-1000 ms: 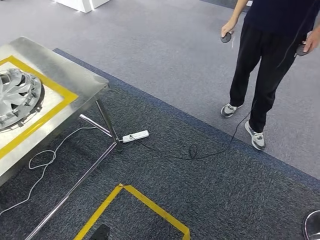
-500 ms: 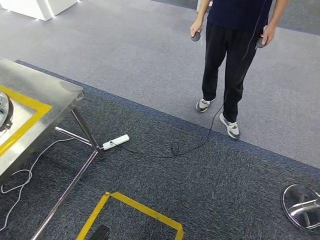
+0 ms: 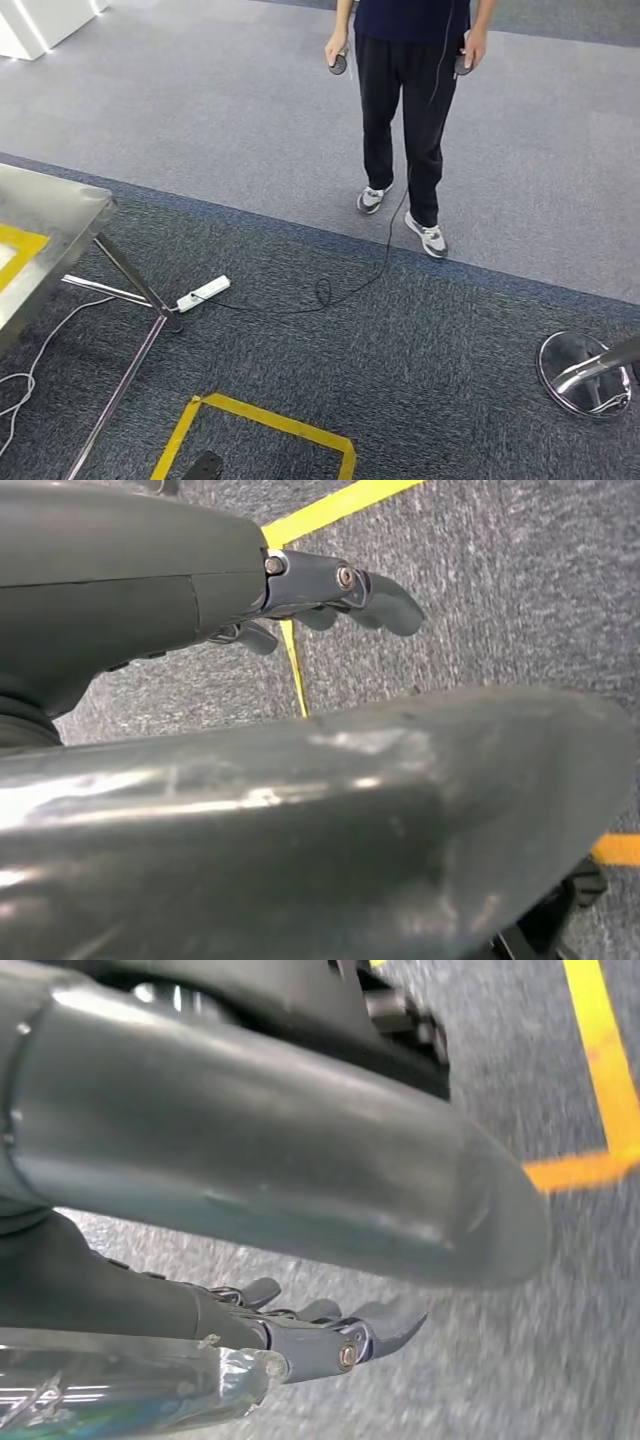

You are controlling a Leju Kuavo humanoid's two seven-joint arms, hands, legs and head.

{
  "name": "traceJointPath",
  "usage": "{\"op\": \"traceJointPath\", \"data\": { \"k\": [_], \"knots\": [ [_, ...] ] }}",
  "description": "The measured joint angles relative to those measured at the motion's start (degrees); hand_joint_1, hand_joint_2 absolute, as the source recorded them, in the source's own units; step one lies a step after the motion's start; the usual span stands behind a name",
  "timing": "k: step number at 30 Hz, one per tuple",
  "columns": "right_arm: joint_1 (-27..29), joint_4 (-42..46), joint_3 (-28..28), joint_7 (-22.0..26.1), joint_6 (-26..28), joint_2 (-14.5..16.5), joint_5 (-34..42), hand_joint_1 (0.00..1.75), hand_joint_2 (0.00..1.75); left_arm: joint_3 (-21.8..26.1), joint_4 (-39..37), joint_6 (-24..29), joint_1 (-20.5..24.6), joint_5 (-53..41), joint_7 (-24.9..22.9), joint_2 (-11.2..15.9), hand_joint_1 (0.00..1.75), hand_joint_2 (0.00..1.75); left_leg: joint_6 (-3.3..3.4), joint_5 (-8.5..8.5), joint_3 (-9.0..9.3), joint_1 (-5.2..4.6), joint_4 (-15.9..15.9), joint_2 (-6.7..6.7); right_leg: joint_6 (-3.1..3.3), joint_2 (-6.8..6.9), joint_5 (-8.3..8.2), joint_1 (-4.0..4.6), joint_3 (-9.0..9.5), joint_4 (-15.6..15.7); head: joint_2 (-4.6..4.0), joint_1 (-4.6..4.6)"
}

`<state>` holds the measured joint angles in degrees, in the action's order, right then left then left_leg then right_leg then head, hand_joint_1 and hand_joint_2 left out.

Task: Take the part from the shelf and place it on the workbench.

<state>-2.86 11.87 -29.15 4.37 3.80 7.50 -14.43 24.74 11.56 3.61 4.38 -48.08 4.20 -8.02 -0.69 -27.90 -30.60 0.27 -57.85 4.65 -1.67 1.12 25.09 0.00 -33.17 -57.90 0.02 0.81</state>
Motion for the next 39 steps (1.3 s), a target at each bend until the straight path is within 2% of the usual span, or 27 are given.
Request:
{"op": "traceJointPath", "data": {
  "k": [2,4,5,6,7,8,10,12,14,15,16,18,19,20,21,22,23,25,26,27,29,31,33,35,36,37,39],
  "knots": [
    [-0.07,-0.01,0.01,-0.01,0.04,0.02,-0.17,0.0,0.0,0.16,0.01,0.0,-0.02,-0.04,0.04,0.01,0.0,0.0,-0.4,-2.91,-1.96,0.16,-4.48,-2.38,0.58,-1.08,-0.41,-0.28,0.17,0.5,0.0,-0.3],
    [-0.12,-0.03,0.09,-0.03,0.05,0.07,-0.46,0.0,0.0,0.26,0.01,0.01,-0.25,-0.07,0.06,0.02,0.0,0.0,-0.53,-6.16,-5.61,0.16,-11.92,-3.93,0.8,-2.25,-0.51,-0.32,0.11,0.55,0.0,-0.47],
    [-0.1,-0.05,0.16,-0.06,0.08,0.1,-0.63,0.0,0.0,0.32,0.0,0.01,-0.39,-0.07,0.06,0.03,0.0,0.0,-0.57,-6.63,-6.96,0.16,-14.4,-4.17,0.81,-2.96,-0.51,-0.32,0.1,0.54,0.0,-0.52],
    [-0.06,-0.09,0.25,-0.09,0.11,0.11,-0.79,0.0,0.0,0.4,0.0,0.02,-0.51,-0.07,0.06,0.04,0.0,0.0,-0.58,-5.95,-7.46,0.19,-14.91,-4.28,0.8,-3.72,-0.52,-0.34,0.1,0.53,0.0,-0.5],
    [-0.03,-0.13,0.34,-0.16,0.16,0.12,-0.93,0.0,0.0,0.49,0.0,0.02,-0.56,-0.07,0.06,0.04,0.0,0.0,-0.57,-4.24,-6.87,0.24,-13.17,-4.43,0.74,-4.48,-0.54,-0.39,0.12,0.5,0.0,-0.51],
    [-0.02,-0.15,0.4,-0.24,0.21,0.15,-1.05,0.0,0.0,0.55,0.0,0.02,-0.56,-0.07,0.06,0.05,0.0,0.0,-0.57,-1.98,-5.44,0.35,-9.79,-4.93,0.63,-5.24,-0.57,-0.47,0.12,0.43,0.0,-0.51],
    [-0.1,-0.17,0.57,-0.48,0.25,0.22,-1.24,0.0,0.0,0.62,-0.01,0.02,-0.49,-0.08,0.07,0.07,0.0,0.0,-0.59,1.19,-2.3,0.74,-2.63,-7.28,0.13,-6.6,-0.54,-0.45,-0.14,0.05,0.0,-0.55],
    [-0.12,-0.17,0.77,-0.68,0.24,0.27,-1.39,0.0,0.0,0.64,-0.01,0.02,-0.41,-0.14,0.1,0.06,0.0,0.0,-0.31,1.63,-1.08,0.82,0.25,-8.64,-0.6,-7.68,-0.58,-0.46,-0.62,-0.13,0.01,-0.61],
    [0.14,-0.2,0.86,-0.76,0.16,0.3,-1.48,0.0,0.0,0.67,0.0,0.02,-0.3,-0.37,0.13,0.11,0.0,0.0,0.47,1.71,-0.98,0.68,0.49,-7.68,-1.32,-8.36,-0.74,-0.72,-1.13,0.06,0.0,-0.65],
    [0.26,-0.22,0.86,-0.76,0.09,0.31,-1.51,0.0,0.0,0.69,0.01,0.02,-0.21,-0.52,0.13,0.15,0.0,0.0,0.92,1.82,-0.94,0.69,0.61,-7.13,-1.6,-7.68,-0.41,-0.73,-1.51,-0.39,0.0,-0.53],
    [0.25,-0.24,0.87,-0.72,0.01,0.31,-1.53,0.0,0.0,0.71,0.02,0.01,-0.12,-0.67,0.13,0.17,0.0,0.0,1.32,1.91,-0.9,0.72,0.73,-6.52,-1.82,-6.36,0.6,-0.67,-2.37,-1.93,0.0,-0.29],
    [0.0,-0.26,0.88,-0.63,-0.13,0.32,-1.58,0.0,0.0,0.73,0.03,-0.04,-0.1,-0.92,0.13,0.19,0.0,0.0,1.83,1.87,-0.85,0.55,0.81,-5.14,-2.1,-3.03,4.4,-0.53,-5.61,-8.72,0.0,0.13],
    [-0.11,-0.27,0.89,-0.61,-0.19,0.33,-1.6,0.0,0.0,0.73,0.03,-0.08,-0.18,-1.01,0.13,0.2,0.0,0.0,1.96,1.81,-0.83,0.41,0.81,-4.33,-2.23,-2.12,6.31,-0.56,-7.62,-12.85,0.0,0.2],
    [-0.12,-0.27,0.9,-0.62,-0.22,0.34,-1.62,0.0,0.0,0.73,0.03,-0.12,-0.26,-1.06,0.13,0.22,0.0,0.0,2.0,1.75,-0.8,0.31,0.8,-3.57,-2.3,-1.71,7.37,-0.58,-9.06,-15.9,0.0,0.19],
    [-0.06,-0.28,0.9,-0.62,-0.26,0.34,-1.66,0.0,0.0,0.74,0.03,-0.15,-0.29,-1.09,0.13,0.25,0.0,0.0,2.01,1.68,-0.76,0.26,0.79,-2.89,-2.34,-1.52,7.35,-0.6,-9.5,-16.98,0.0,0.2],
    [0.02,-0.29,0.91,-0.62,-0.28,0.35,-1.68,0.0,0.0,0.74,0.03,-0.17,-0.26,-1.1,0.13,0.26,0.0,0.0,1.96,1.59,-0.66,0.25,0.79,-2.28,-2.34,-1.35,6.23,-0.61,-8.67,-15.62,0.0,0.2],
    [0.05,-0.3,0.91,-0.61,-0.28,0.35,-1.71,0.0,0.0,0.74,0.03,-0.18,-0.2,-1.11,0.13,0.25,0.0,0.0,1.82,1.46,-0.49,0.26,0.79,-1.73,-2.31,-0.89,4.41,-0.61,-6.71,-12.18,0.0,0.21],
    [-0.11,-0.31,0.91,-0.48,-0.33,0.4,-1.75,0.0,0.0,0.74,0.03,-0.17,-0.1,-1.16,0.13,0.26,0.0,0.0,1.31,1.04,-0.04,0.06,0.71,-0.74,-2.02,1.21,1.34,-0.53,-2.11,-4.18,0.0,0.21],
    [-0.23,-0.31,0.92,-0.37,-0.37,0.43,-1.8,0.0,0.0,0.74,0.03,-0.12,-0.08,-1.2,0.13,0.27,0.0,0.0,1.01,0.86,0.16,-0.08,0.66,-0.32,-1.73,1.9,0.6,-0.46,-0.71,-1.79,0.0,0.15],
    [-0.29,-0.32,0.92,-0.27,-0.39,0.46,-1.85,0.0,0.0,0.74,0.03,-0.03,-0.06,-1.25,0.13,0.29,0.0,0.0,0.71,0.78,0.28,-0.21,0.63,0.08,-1.39,2.15,0.4,-0.34,-0.19,-0.85,0.0,0.11],
    [-0.25,-0.34,0.94,-0.27,-0.25,0.48,-2.14,0.0,0.0,0.75,0.03,0.27,0.02,-1.28,0.21,0.24,0.0,0.0,0.11,0.72,0.42,-0.12,0.71,0.86,-0.56,0.95,0.17,-0.19,-0.4,-0.82,0.0,0.03],
    [-0.16,-0.36,1.04,-0.57,0.03,0.48,-2.59,0.0,0.0,0.75,0.03,0.54,0.13,-1.29,0.41,0.14,0.0,0.0,-0.45,-0.54,-0.12,0.14,-0.67,-0.36,0.21,-0.15,-0.12,-0.31,-0.46,-0.56,0.0,-0.1],
    [-0.21,-0.36,1.22,-0.95,0.14,0.48,-2.9,0.0,0.0,0.78,0.03,0.64,0.11,-1.29,0.55,0.09,0.0,0.0,-0.7,-3.8,-2.78,0.26,-6.48,-2.92,0.75,-1.23,-0.27,-0.45,-0.43,-0.4,0.0,-0.34],
    [-0.23,-0.38,1.37,-1.39,0.05,0.5,-3.35,0.0,0.0,0.87,0.03,0.67,-0.14,-1.39,0.56,0.07,0.0,0.0,-0.72,-6.5,-6.61,0.26,-13.9,-4.1,1.02,-2.54,-0.27,-0.41,-0.47,-0.4,0.0,-0.43],
    [-0.19,-0.39,1.48,-1.65,-0.03,0.5,-3.76,0.0,0.0,0.92,0.03,0.71,-0.27,-1.49,0.56,0.07,0.0,0.0,-0.69,-6.46,-7.76,0.25,-15.67,-4.28,1.07,-3.29,-0.27,-0.38,-0.47,-0.4,0.0,-0.45],
    [-0.14,-0.4,1.64,-1.9,-0.09,0.5,-4.25,0.0,0.0,0.97,0.03,0.76,-0.35,-1.61,0.53,0.06,0.0,0.0,-0.63,-5.25,-7.88,0.27,-15.21,-4.39,1.05,-4.05,-0.29,-0.38,-0.45,-0.41,0.0,-0.45],
    [-0.09,-0.42,2.07,-2.21,-0.28,0.5,-4.9,0.0,0.0,1.02,0.03,0.84,-0.3,-1.8,0.4,0.06,0.0,0.0,-0.48,-0.93,-5.37,0.41,-8.9,-5.48,0.83,-5.52,-0.37,-0.46,-0.42,-0.42,0.0,-0.46]
  ]
}}
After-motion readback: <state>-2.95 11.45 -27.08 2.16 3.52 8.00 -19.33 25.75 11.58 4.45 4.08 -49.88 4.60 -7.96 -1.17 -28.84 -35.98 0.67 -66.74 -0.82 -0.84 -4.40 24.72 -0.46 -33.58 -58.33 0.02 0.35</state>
